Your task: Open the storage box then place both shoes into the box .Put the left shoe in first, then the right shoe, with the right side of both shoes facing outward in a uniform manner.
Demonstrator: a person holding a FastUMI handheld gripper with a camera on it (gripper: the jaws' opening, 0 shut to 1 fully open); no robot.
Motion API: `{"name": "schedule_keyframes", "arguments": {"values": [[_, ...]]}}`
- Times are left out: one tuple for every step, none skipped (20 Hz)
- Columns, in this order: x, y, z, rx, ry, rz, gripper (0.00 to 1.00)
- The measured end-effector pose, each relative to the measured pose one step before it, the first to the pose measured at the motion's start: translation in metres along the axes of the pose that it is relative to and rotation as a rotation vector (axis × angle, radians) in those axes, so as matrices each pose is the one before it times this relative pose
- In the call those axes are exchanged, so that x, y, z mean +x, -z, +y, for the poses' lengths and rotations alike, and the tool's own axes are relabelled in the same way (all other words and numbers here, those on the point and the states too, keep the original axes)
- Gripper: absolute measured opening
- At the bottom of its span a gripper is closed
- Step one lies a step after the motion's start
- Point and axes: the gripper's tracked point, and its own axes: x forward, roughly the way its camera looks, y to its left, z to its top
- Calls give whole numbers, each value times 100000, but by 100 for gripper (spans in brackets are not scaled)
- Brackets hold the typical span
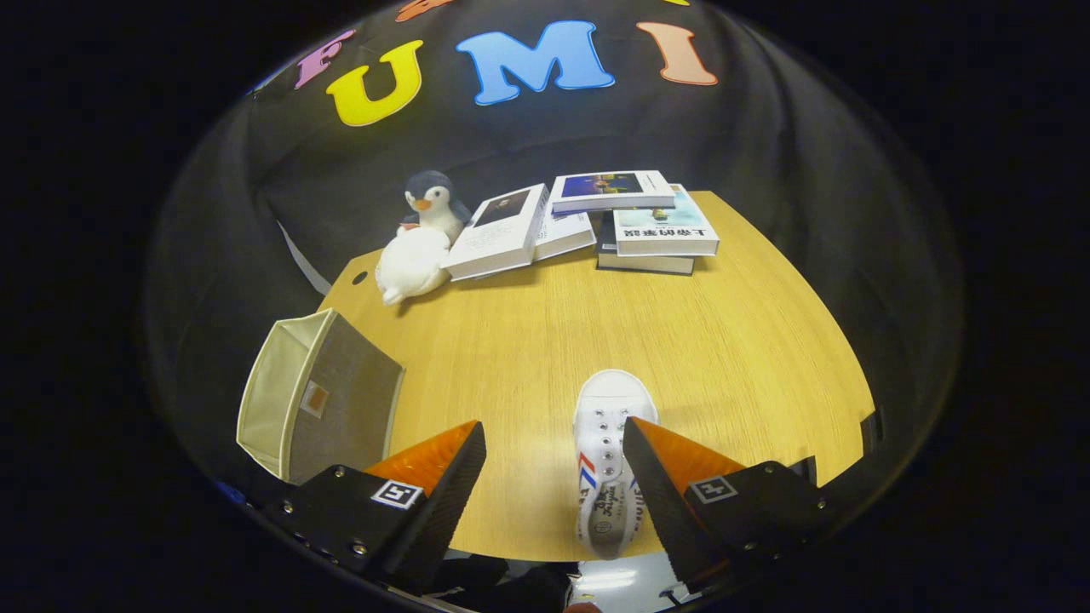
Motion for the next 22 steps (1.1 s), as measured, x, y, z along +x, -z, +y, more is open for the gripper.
{"name": "schedule_keyframes", "arguments": {"values": [[289, 255, -713, -56, 999, 668, 98], [244, 275, -744, -289, 1295, 831, 98], [418, 322, -803, -411, 1318, 890, 98], [350, 295, -661, -548, 1129, 1116, 98], [381, 383, -656, -611, 1059, 1268, 98], [401, 463, -630, -512, 1316, 1548, 98], [435, 491, -648, -399, 1066, 1671, 98], [465, 556, -458, -131, 784, 1692, 98], [505, 508, -399, 82, 423, 2018, 98], [488, 505, -332, 100, 435, 2061, 98], [297, 717, -875, -184, 539, 1817, 98], [424, 461, -396, -373, 768, 1981, 98], [487, 519, -421, -420, 600, 1773, 98], [496, 434, -344, -346, 604, 1636, 98], [468, 305, -186, -370, 260, 1649, 98], [415, 396, -169, -441, 241, 1790, 98], [354, 329, -129, -522, 160, 1524, 98], [420, 277, -65, -554, -45, 1256, 98], [351, 144, -2, -691, 107, 1002, 98], [306, 112, 63, -204, -488, 1021, 98], [235, 30, 185, 203, -562, 955, 98], [326, 33, 99, -297, -230, 1007, 98]]}}
